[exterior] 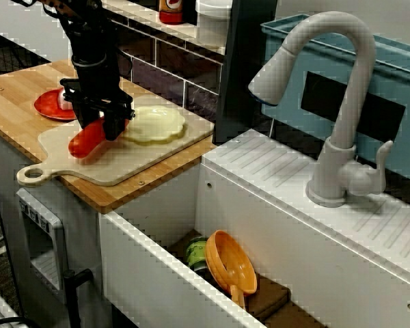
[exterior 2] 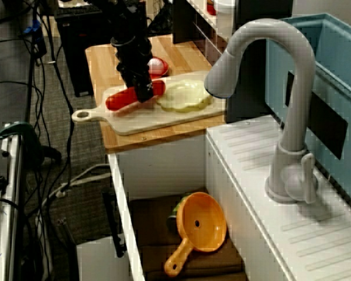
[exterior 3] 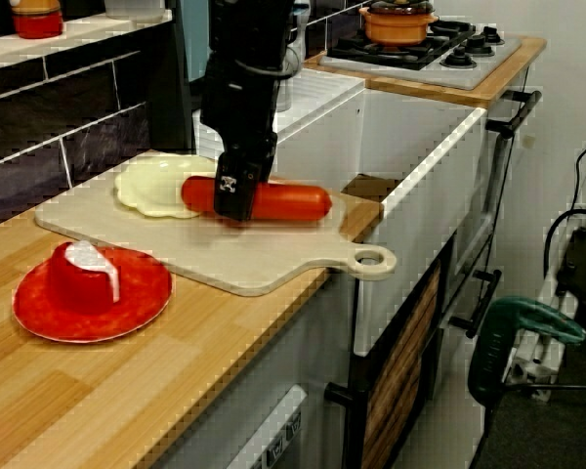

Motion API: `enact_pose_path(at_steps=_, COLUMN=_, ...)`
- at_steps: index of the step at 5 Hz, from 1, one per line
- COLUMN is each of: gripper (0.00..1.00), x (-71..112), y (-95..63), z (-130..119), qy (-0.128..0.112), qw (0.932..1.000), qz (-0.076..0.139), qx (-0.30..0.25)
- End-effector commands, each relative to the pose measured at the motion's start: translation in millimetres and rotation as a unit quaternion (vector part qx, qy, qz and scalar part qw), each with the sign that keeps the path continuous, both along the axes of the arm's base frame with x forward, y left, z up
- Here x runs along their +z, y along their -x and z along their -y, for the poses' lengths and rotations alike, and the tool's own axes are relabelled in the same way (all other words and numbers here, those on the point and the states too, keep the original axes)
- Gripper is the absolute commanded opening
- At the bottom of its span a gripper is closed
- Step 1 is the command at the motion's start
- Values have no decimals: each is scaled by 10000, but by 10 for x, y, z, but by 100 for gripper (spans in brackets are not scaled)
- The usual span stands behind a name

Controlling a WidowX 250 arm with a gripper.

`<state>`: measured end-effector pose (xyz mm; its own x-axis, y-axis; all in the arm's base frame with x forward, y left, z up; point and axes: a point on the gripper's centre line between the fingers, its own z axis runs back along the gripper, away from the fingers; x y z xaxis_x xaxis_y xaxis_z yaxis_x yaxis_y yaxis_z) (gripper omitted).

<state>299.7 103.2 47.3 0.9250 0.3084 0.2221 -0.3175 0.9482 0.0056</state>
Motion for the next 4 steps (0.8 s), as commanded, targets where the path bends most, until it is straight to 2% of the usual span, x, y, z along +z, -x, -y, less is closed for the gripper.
enact_pose_path(at_steps=1, gripper=0, x=262, y=-14, z=-231, qy=47, qw=9999, qz=65, qx=82)
enact_pose_path(at_steps=4, gripper=0, x=350, y=71, z=-416, qy=120, qw=9998, qz=78, qx=168)
